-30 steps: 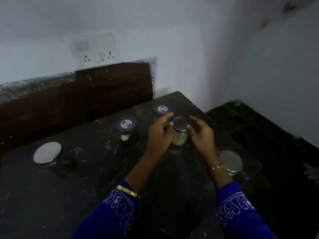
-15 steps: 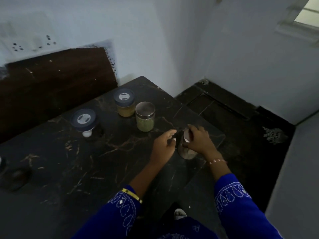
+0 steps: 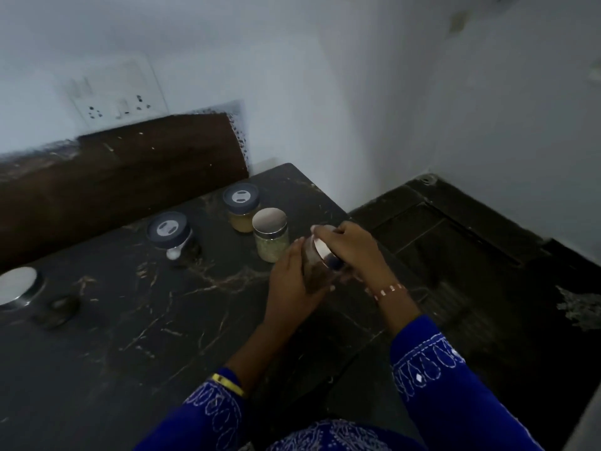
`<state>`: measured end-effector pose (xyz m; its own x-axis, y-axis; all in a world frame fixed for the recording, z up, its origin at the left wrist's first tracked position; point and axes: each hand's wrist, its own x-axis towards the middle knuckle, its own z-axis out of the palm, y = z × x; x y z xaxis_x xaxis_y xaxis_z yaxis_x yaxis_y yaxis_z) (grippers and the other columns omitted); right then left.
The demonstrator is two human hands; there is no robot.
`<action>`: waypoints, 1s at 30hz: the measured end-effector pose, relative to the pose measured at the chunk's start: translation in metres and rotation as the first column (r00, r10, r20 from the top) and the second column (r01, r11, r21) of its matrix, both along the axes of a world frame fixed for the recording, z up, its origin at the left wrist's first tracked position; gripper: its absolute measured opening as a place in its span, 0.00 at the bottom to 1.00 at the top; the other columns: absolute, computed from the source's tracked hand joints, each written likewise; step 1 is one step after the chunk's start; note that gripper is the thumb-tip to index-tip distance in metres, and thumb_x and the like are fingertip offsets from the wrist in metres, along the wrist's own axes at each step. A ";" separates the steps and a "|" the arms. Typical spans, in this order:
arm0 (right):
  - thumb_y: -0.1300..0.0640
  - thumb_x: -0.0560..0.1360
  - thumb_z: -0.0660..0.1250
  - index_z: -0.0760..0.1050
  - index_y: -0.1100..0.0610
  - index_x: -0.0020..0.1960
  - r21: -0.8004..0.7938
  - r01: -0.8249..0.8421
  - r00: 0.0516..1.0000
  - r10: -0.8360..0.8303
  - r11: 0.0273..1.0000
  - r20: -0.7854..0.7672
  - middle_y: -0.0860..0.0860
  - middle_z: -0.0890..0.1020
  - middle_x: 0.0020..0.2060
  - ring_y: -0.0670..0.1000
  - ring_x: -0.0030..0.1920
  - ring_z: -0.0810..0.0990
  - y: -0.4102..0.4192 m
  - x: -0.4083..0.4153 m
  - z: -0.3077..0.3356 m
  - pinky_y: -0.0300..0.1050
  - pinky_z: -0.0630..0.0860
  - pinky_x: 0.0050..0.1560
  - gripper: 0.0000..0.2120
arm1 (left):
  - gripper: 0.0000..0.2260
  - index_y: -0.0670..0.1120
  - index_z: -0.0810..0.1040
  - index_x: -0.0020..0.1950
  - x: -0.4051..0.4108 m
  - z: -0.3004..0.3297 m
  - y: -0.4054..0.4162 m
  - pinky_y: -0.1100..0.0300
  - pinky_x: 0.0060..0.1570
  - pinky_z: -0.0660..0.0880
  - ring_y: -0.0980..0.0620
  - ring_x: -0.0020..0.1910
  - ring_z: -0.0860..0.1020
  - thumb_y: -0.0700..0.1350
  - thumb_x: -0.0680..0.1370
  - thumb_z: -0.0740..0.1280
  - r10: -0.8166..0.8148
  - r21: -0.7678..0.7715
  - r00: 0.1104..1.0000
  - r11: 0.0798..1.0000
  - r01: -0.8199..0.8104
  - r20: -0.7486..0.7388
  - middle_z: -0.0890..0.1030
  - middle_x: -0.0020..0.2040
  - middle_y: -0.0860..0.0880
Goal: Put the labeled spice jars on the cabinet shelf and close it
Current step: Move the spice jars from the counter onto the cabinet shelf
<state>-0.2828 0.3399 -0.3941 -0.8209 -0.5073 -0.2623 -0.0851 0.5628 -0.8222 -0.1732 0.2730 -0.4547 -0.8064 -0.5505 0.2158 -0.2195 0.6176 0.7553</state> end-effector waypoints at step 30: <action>0.57 0.72 0.69 0.60 0.48 0.73 -0.650 -0.474 0.871 0.425 0.594 -0.247 0.41 0.74 0.54 0.40 0.49 0.75 -0.087 0.043 0.108 0.25 0.77 0.38 0.32 | 0.20 0.45 0.65 0.69 0.039 0.152 -0.100 0.62 0.49 0.80 0.53 0.56 0.78 0.54 0.81 0.50 0.383 0.510 0.770 0.856 -0.087 -0.510 0.76 0.60 0.47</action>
